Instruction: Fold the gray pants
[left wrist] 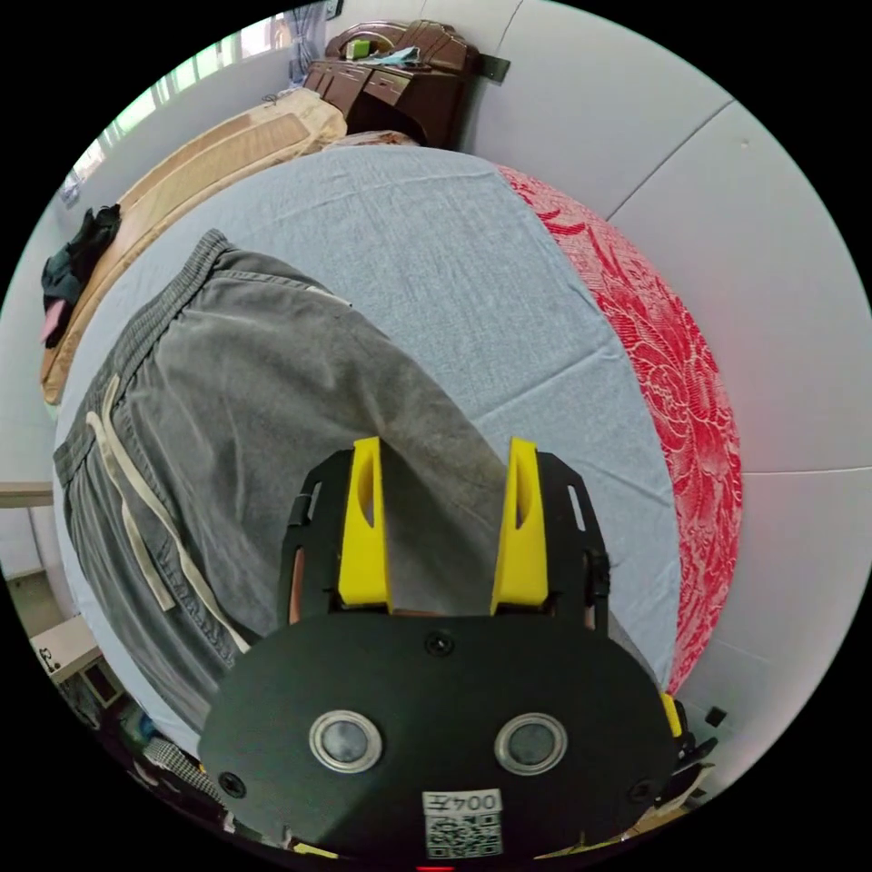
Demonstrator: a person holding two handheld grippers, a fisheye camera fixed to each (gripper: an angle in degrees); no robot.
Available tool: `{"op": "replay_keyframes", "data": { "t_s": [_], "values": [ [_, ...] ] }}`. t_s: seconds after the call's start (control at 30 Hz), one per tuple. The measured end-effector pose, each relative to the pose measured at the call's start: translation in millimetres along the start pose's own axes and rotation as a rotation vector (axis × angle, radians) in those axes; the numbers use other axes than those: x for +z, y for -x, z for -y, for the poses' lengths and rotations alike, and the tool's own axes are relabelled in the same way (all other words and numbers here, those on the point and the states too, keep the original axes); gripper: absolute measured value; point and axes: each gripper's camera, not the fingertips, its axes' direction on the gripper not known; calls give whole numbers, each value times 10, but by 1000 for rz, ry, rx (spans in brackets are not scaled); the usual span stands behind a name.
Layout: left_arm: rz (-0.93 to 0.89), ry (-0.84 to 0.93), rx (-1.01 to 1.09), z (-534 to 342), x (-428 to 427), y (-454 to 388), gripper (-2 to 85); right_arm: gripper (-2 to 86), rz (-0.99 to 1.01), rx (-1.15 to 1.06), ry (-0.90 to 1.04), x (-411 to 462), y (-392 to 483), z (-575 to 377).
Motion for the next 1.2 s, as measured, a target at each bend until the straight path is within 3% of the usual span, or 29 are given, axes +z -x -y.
{"op": "replay_keyframes", "data": {
  "t_s": [0.23, 0.47, 0.57, 0.77, 0.97, 1.2],
  "values": [
    [7, 19, 15, 97, 207, 21, 87, 91, 15, -43, -21, -187, -344, -4],
    [-202, 9, -21, 70, 404, 392, 34, 101, 68, -149, 42, -188, -576, 84],
    [-262, -3, -43, 52, 444, 467, 38, 91, 74, -179, 63, -218, -667, 109],
    [-217, -81, 33, 101, 291, 255, 81, 98, 159, -240, 50, -262, -710, 152],
    [-220, -24, 19, 235, 379, 117, 151, 103, 189, -255, 83, -213, -830, 115],
    [-76, -19, 32, 244, 394, -98, 142, 99, 193, -271, 109, -329, -897, -79]
  ]
}}
